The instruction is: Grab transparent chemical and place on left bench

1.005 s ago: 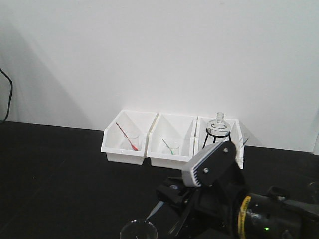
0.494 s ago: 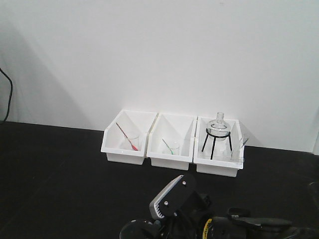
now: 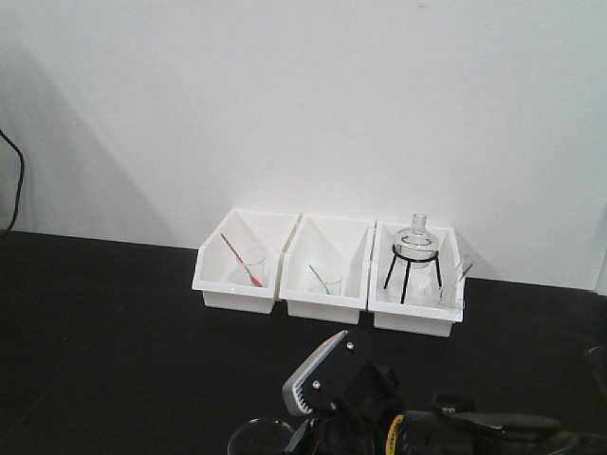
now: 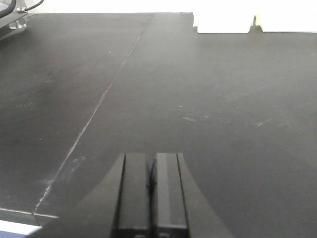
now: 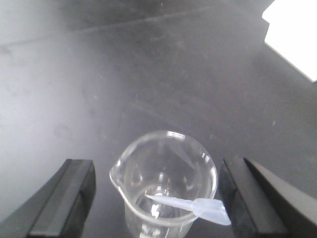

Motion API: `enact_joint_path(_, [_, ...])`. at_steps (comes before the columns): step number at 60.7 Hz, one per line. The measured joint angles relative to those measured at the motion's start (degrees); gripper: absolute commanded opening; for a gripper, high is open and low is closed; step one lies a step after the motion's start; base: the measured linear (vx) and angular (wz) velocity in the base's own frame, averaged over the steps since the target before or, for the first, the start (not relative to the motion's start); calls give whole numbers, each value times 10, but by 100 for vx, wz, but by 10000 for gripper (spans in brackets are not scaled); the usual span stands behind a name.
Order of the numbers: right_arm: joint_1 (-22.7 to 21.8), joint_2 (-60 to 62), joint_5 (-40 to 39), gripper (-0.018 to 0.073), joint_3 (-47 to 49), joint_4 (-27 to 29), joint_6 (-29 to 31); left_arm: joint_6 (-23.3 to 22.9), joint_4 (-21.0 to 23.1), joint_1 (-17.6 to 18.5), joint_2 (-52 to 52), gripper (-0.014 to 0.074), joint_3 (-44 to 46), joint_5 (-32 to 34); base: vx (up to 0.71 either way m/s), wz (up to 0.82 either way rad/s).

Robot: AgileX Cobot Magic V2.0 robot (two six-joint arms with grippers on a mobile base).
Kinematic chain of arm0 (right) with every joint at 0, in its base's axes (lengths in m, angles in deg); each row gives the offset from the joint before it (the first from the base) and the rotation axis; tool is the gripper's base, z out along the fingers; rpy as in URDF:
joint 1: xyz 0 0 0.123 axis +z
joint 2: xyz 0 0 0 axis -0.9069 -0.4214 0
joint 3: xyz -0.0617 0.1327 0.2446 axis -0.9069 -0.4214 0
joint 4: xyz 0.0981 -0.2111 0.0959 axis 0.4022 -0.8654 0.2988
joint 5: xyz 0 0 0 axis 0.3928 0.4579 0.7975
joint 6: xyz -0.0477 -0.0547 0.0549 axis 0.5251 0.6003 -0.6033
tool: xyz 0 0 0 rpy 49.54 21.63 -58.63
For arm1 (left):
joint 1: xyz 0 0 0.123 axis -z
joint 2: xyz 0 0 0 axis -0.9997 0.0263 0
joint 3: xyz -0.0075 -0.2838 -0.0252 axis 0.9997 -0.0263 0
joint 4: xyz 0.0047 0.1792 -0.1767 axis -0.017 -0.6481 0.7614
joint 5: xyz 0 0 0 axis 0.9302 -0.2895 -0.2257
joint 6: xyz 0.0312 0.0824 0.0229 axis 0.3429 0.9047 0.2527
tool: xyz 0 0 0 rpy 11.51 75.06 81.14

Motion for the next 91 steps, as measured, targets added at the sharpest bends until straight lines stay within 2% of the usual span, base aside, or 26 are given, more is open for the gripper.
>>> enact_joint_path(8, [0,40,6,579,0,0,0,0,0,0,0,-3,0,0,0,0])
enact_joint_path(16, [0,112,50,579,-10,2,-4,0,0,0,0,-3,0,0,0,0])
enact_joint_path(40, [0,358,93,579,-158,6,-40,0,0,0,0,-3,0,0,0,0])
enact_joint_path(50, [0,398,99,570,-192,6,-40,0,0,0,0,-3,0,0,0,0])
enact_joint_path(60, [0,403,154,547,-201,5,-40,0,0,0,0,-3,0,0,0,0])
enact_joint_path(68, [0,414,168,488,-201,17,-32,0,0,0,0,-3,0,0,0,0])
enact_joint_path(73, [-10,444,184,396,-203,82,-1,0,0,0,0,-3,0,0,0,0])
enact_joint_path(80, [-61,523,216,235,-225,257,105,0,0,0,0,-3,0,0,0,0])
enact_joint_path(87, [-150,615,238,18,-272,415,285,0,0,0,0,-3,0,0,0,0])
enact_joint_path(91, [-211,671,241,-13,-306,484,394,0,0,0,0,-3,0,0,0,0])
